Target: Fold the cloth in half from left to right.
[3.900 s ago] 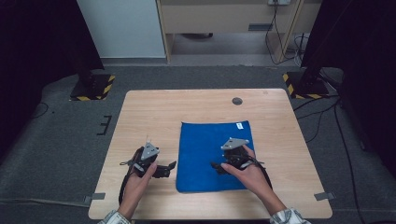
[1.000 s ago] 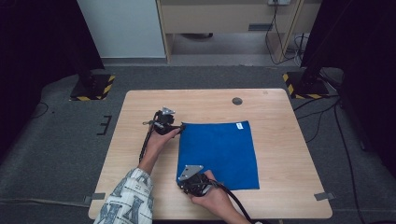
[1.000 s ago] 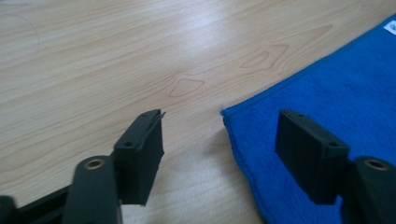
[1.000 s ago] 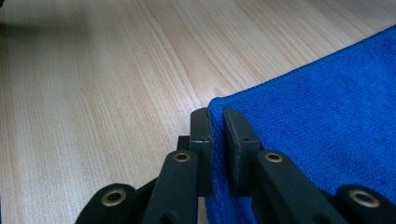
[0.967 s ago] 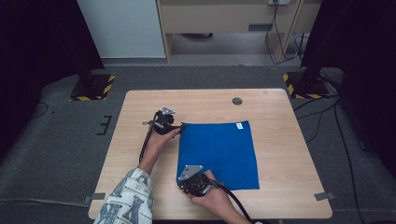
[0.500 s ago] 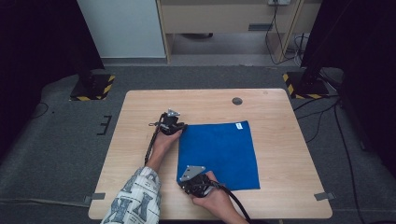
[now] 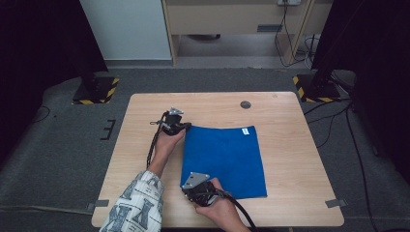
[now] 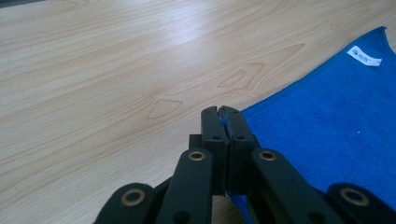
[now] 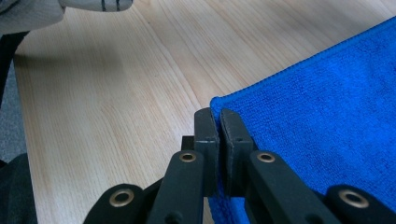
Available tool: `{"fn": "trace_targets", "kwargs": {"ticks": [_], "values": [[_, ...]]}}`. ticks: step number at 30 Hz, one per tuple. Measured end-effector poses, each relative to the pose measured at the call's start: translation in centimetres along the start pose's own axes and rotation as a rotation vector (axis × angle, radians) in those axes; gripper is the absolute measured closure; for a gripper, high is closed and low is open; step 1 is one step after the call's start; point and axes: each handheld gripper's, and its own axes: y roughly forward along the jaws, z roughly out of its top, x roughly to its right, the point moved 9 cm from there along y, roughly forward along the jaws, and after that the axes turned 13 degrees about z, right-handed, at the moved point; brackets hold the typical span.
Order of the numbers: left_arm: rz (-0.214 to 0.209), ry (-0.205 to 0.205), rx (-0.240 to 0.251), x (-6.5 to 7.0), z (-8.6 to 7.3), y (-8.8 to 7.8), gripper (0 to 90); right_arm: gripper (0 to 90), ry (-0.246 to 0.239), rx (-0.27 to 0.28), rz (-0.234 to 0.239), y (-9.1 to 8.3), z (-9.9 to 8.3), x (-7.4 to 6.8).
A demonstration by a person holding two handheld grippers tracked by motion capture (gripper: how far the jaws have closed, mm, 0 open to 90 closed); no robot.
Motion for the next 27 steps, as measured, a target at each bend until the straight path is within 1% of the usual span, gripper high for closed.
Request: {"fn": "trace_targets", "kwargs": {"ticks": [2, 4, 8, 15, 17, 21, 22, 27], "values": [[0.001, -0.007, 0.002, -0.3, 0.1, -0.3, 88.5, 87.1, -0.003, 0.004, -0.002, 0.1, 0.2, -0.1], [0.008, 0.000, 0.004, -0.5, 0.1, -0.5, 88.5, 87.1, -0.003, 0.003, -0.003, 0.2, 0.3, -0.3], [0.013, -0.002, 0.009, -0.8, 0.3, -1.0, 88.5, 87.1, -0.005, 0.017, -0.003, 0.2, 0.6, -0.6], [0.008, -0.017, 0.025, -1.0, 0.6, -1.1, 88.5, 87.2, -0.005, 0.040, -0.004, 0.0, 1.2, -0.6], [0.010, -0.006, 0.012, -1.3, 0.3, -1.2, 88.5, 87.3, -0.006, 0.043, -0.002, 0.0, 1.4, -0.7], [0.013, -0.001, 0.011, -1.7, 0.3, -1.5, 88.6, 87.3, -0.011, 0.046, -0.002, 0.1, 1.6, -0.9], [0.017, 0.010, 0.011, -1.9, 0.3, -1.8, 88.6, 87.3, -0.015, 0.044, -0.002, 0.1, 1.7, -1.0], [0.016, 0.012, 0.011, -2.3, 0.3, -2.3, 88.6, 87.3, -0.012, 0.050, 0.000, 0.4, 1.9, -1.3]]}}
